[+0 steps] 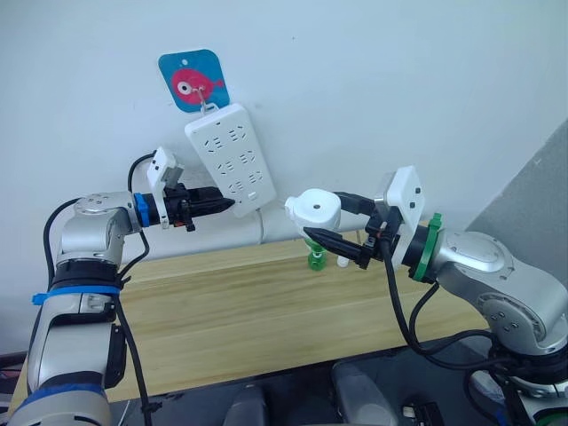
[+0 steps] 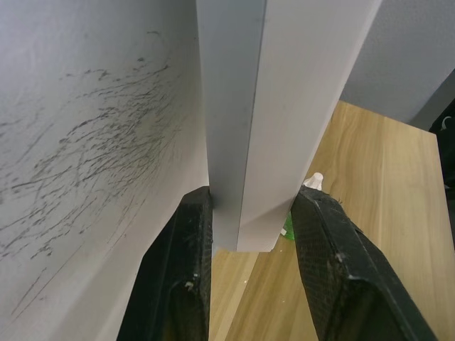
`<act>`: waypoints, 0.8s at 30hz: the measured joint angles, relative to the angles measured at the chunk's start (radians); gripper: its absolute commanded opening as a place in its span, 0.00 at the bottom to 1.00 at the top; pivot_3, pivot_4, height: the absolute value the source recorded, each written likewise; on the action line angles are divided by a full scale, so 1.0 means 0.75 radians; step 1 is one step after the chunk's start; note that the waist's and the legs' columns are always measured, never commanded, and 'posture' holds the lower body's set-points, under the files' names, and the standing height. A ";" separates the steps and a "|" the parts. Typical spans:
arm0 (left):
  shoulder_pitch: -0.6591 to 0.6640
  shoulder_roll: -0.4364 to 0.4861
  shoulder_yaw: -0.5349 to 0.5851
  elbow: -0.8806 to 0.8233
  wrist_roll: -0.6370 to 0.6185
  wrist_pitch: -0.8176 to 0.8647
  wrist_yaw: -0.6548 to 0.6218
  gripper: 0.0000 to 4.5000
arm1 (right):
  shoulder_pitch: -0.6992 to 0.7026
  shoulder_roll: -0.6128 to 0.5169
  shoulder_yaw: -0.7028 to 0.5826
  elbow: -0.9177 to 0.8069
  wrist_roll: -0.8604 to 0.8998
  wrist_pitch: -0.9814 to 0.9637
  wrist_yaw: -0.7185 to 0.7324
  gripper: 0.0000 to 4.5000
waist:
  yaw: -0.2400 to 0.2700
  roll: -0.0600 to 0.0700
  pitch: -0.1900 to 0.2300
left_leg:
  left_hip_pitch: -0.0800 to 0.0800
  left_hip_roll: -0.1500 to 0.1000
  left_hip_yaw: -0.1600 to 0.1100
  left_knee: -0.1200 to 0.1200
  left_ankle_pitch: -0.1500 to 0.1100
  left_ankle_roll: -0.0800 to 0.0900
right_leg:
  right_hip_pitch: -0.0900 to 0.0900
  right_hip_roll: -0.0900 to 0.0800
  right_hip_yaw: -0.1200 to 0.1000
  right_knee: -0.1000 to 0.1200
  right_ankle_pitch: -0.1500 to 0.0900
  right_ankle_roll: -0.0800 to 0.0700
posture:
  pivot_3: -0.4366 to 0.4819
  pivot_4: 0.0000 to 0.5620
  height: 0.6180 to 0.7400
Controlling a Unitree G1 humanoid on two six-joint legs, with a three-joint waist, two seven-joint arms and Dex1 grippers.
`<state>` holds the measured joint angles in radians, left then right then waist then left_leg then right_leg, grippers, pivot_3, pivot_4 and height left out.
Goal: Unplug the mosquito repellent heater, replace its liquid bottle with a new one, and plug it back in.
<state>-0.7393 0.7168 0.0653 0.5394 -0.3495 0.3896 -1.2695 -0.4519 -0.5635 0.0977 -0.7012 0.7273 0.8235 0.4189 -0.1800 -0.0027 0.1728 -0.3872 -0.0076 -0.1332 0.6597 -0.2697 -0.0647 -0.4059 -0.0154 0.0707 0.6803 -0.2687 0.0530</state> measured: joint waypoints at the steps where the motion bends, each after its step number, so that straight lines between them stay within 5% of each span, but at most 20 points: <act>1: 0.008 0.000 0.005 -0.022 -0.007 0.027 0.005 0.28 | 0.000 0.010 0.001 0.000 -0.002 0.000 -0.009 0.65 | -0.001 0.000 0.000 | 0.000 0.000 0.000 0.000 0.000 0.000 | 0.000 0.000 0.000 0.000 0.000 0.000 | 0.21 0.27 1.00; 12: 0.171 0.010 0.084 -0.323 -0.115 0.230 0.084 0.28 | -0.090 0.295 0.231 0.116 -0.222 0.100 -0.236 0.65 | -0.020 0.000 0.001 | 0.000 0.000 -0.001 -0.001 0.000 0.000 | -0.001 0.000 0.000 0.000 0.000 0.000 | 0.23 0.27 1.00; 16: 0.188 -0.002 0.094 -0.357 -0.133 0.259 0.132 0.28 | -0.228 0.421 0.224 0.196 -0.252 0.204 -0.323 0.65 | -0.017 0.000 0.001 | -0.001 0.000 -0.002 -0.001 0.000 0.000 | -0.001 -0.002 0.000 0.000 0.000 -0.001 | 0.23 0.26 1.00; 24: 0.189 -0.045 0.099 -0.399 -0.184 0.321 0.202 0.28 | -0.262 0.443 0.146 0.204 -0.252 0.283 -0.319 0.65 | -0.019 0.000 0.001 | -0.004 -0.001 -0.003 0.000 0.000 0.000 | -0.003 -0.004 -0.002 0.001 0.000 0.000 | 0.23 0.25 1.00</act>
<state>-0.5976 0.6828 0.1396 0.2398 -0.4876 0.6305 -1.1179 -0.6487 -0.2311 0.2075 -0.5478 0.5385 1.0358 0.1799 -0.1942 -0.0030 0.1735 -0.3903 -0.0083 -0.1354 0.6598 -0.2696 -0.0649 -0.4081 -0.0180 0.0692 0.6807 -0.2686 0.0528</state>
